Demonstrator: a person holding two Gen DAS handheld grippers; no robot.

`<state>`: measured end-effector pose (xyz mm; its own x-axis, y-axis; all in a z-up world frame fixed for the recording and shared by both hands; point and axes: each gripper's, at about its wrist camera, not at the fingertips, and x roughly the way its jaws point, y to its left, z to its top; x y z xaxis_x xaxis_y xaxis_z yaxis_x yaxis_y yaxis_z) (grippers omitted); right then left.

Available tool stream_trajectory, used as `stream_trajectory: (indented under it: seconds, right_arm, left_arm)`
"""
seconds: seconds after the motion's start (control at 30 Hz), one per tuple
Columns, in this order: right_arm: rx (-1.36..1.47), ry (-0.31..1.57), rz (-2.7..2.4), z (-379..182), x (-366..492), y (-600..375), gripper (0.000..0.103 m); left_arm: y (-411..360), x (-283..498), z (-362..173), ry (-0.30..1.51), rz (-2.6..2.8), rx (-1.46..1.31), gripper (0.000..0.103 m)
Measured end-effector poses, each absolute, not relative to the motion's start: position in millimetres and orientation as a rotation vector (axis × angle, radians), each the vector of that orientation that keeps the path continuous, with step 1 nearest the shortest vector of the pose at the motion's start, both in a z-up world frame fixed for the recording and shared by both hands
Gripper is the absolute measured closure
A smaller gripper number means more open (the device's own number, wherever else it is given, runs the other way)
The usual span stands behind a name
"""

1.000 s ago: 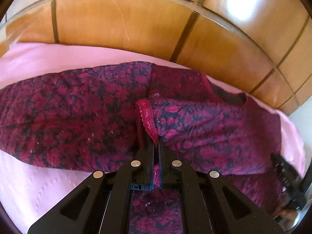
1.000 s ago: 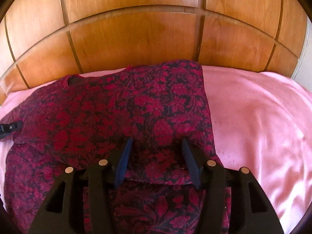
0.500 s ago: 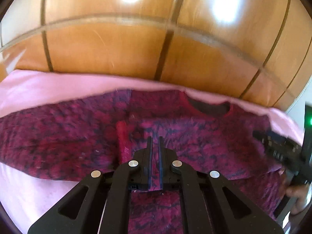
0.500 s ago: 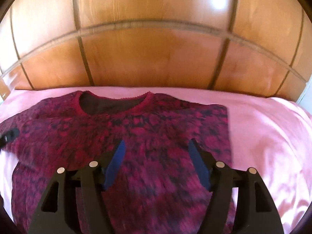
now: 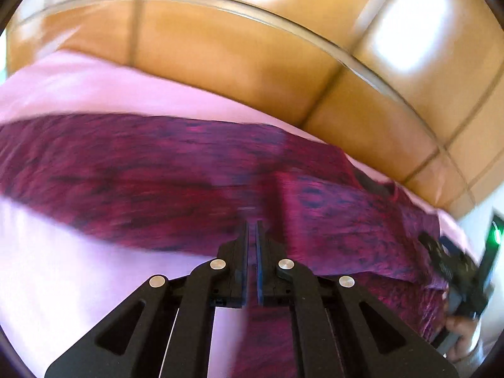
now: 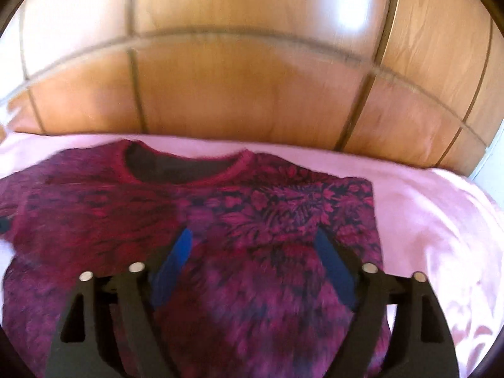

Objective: Fold small clothes
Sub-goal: 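Grasp the other sleeve cuff with the left tool and fold it over the body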

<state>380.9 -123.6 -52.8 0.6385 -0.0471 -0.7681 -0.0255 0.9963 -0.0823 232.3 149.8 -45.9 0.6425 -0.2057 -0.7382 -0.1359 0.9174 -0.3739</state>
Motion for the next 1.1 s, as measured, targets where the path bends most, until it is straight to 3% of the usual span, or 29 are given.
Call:
stream_trajectory:
  seconds: [0.1, 0.13, 0.17, 0.2, 0.23, 0.3, 0.47, 0.63, 0.77, 0.83, 0.87, 1.1]
  right_arm:
    - [-0.089, 0.874, 0.069, -47.0, 346.1, -109.2, 0.017]
    - [-0.088, 0.880, 0.093, -47.7, 336.7, -105.3, 0.017]
    - [-0.091, 0.891, 0.116, -49.5, 328.5, -99.9, 0.017]
    - [-0.098, 0.906, 0.136, -52.5, 317.8, -94.5, 0.016]
    - [-0.107, 0.919, 0.148, -55.8, 309.2, -89.6, 0.016]
    - [-0.127, 0.941, 0.165, -63.9, 297.8, -82.0, 0.016]
    - [-0.113, 0.979, 0.142, -86.7, 288.9, -74.7, 0.002]
    - [-0.040, 0.997, 0.156, -89.2, 289.4, -85.0, 0.002]
    - [-0.061, 0.988, 0.140, -88.2, 289.3, -82.8, 0.002]
    - [-0.062, 0.985, 0.137, -88.9, 287.0, -79.6, 0.002]
    - [-0.065, 0.984, 0.135, -88.7, 286.2, -80.5, 0.002]
    - [-0.060, 0.982, 0.135, -91.3, 285.0, -77.7, 0.002]
  left_arm:
    - [205.9, 209.7, -47.0, 0.827, 0.021, -0.514, 0.097]
    - [227.7, 200.2, -47.5, 0.810, 0.054, -0.547, 0.088]
    - [251.9, 190.2, -48.6, 0.794, 0.105, -0.586, 0.067]
    - [268.4, 184.0, -49.4, 0.778, 0.146, -0.616, 0.052]
    - [295.4, 173.8, -50.9, 0.750, 0.218, -0.663, 0.051]
    - [334.0, 159.9, -53.4, 0.721, 0.291, -0.744, 0.051]
    - [410.3, 144.4, -62.9, 0.667, 0.408, -0.942, 0.051]
    - [453.4, 149.4, -85.9, 0.616, 0.394, -1.166, 0.051]
    - [461.0, 164.0, -89.6, 0.593, 0.408, -1.191, 0.051]
    - [462.0, 171.4, -88.5, 0.617, 0.427, -1.155, 0.069]
    - [463.5, 174.0, -89.3, 0.641, 0.432, -1.132, 0.088]
    - [397.1, 186.3, -20.6, 0.600, 0.246, -0.831, 0.092]
